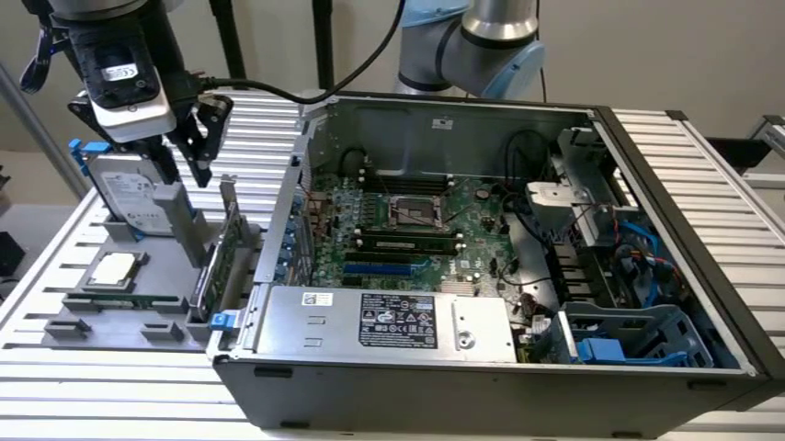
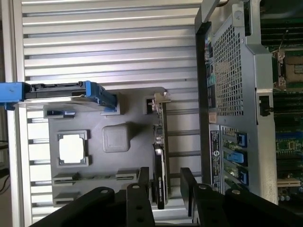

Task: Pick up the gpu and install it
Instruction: 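Pick up the gpu and move the gpu toward the slot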

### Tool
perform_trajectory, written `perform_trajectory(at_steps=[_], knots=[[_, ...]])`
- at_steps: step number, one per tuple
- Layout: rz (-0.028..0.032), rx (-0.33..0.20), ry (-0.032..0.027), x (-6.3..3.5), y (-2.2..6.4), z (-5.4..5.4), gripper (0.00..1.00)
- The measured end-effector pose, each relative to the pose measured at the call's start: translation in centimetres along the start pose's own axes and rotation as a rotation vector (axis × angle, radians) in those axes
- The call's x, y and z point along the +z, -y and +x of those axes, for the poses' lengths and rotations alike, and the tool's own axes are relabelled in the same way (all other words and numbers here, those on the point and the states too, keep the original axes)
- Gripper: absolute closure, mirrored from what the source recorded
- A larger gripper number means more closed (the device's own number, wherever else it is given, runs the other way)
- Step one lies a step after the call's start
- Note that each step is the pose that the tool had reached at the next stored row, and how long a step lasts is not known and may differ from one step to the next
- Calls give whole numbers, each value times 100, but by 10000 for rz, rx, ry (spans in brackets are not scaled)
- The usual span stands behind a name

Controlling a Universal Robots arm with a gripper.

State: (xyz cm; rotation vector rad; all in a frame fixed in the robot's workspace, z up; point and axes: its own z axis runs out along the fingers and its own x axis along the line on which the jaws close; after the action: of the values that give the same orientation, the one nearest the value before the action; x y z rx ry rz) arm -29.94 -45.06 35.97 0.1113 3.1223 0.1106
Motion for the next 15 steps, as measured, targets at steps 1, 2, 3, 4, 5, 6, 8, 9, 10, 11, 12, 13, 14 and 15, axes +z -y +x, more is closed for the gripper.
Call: perform_trajectory(at_steps=[1, 2, 3, 4, 5, 6, 8, 9, 10, 11, 12, 13, 14, 15], knots=[[-1, -1, -2, 0, 0, 0, 100], [0, 0, -5, 0, 0, 0, 100], [0, 0, -6, 0, 0, 0, 100], [0, 0, -6, 0, 0, 0, 100], [2, 0, -7, 7, 0, -1, 100], [5, 0, -7, 23, 2, -1, 100], [4, -1, -6, 60, 5, 0, 100], [5, 0, -6, 78, 6, 1, 100], [4, 0, -6, 96, 8, 1, 100], [5, 1, -7, 114, 10, 1, 100], [6, 1, -7, 131, 12, 2, 100], [4, 0, -5, 150, 15, 2, 100], [5, 0, -6, 168, 17, 2, 100], [4, 0, -7, 186, 20, 2, 100]])
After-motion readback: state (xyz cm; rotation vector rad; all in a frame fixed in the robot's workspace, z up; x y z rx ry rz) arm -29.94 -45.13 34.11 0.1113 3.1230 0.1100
